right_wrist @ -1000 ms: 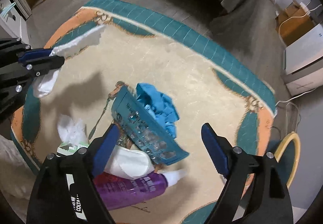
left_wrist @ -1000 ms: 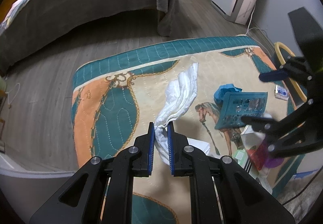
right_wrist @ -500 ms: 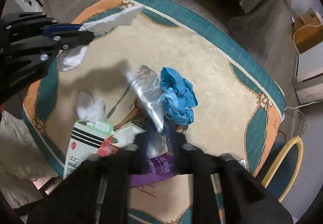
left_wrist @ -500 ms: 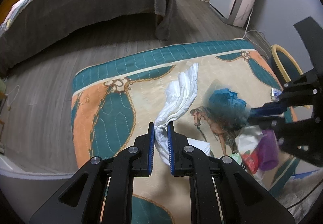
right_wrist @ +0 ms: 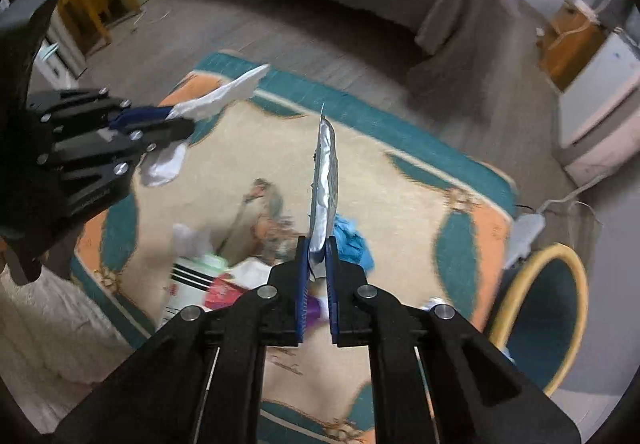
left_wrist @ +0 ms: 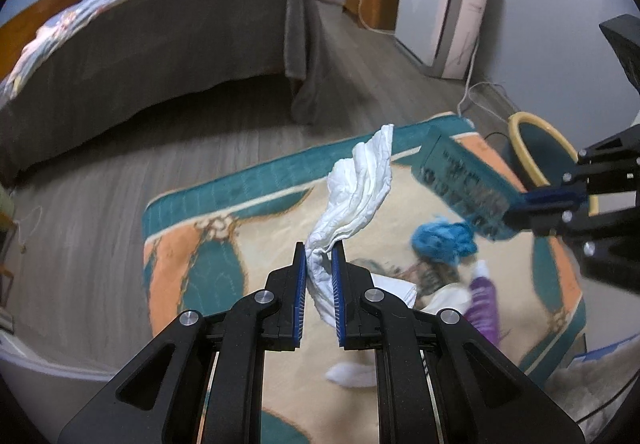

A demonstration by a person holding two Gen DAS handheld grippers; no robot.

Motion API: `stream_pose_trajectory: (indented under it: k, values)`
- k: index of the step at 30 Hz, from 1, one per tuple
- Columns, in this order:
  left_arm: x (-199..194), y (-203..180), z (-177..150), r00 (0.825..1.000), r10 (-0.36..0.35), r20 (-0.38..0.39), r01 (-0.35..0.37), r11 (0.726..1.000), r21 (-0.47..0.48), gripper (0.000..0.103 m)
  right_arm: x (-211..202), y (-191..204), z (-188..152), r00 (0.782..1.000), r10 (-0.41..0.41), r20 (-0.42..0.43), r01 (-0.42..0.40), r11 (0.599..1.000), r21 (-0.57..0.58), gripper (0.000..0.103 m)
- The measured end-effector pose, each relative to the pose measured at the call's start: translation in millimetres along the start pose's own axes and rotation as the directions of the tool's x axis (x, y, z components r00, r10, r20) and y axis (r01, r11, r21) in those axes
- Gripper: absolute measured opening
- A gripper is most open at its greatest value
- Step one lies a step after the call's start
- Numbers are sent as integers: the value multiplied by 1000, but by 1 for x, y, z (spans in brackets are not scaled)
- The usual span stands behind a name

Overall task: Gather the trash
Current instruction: 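Carry the tray and tissue over the bin and open both grippers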

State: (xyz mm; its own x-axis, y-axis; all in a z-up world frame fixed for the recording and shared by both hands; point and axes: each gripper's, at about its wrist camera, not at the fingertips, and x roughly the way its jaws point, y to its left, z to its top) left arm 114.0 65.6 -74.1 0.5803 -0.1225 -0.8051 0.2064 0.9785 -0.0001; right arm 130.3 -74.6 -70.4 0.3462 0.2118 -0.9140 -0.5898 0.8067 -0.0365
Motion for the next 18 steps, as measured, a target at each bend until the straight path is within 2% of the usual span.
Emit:
stream_pose_trajectory:
  k: [8, 18]
  values:
    - [-8, -39, 17, 998, -52, 36, 50, 998, 45, 13, -16, -50, -29, 998, -59, 8, 59, 994, 88, 8]
    - [3, -88, 27, 995, -94, 33, 90, 991, 101, 13, -28, -104, -66, 995, -102, 6, 100, 981, 169, 8]
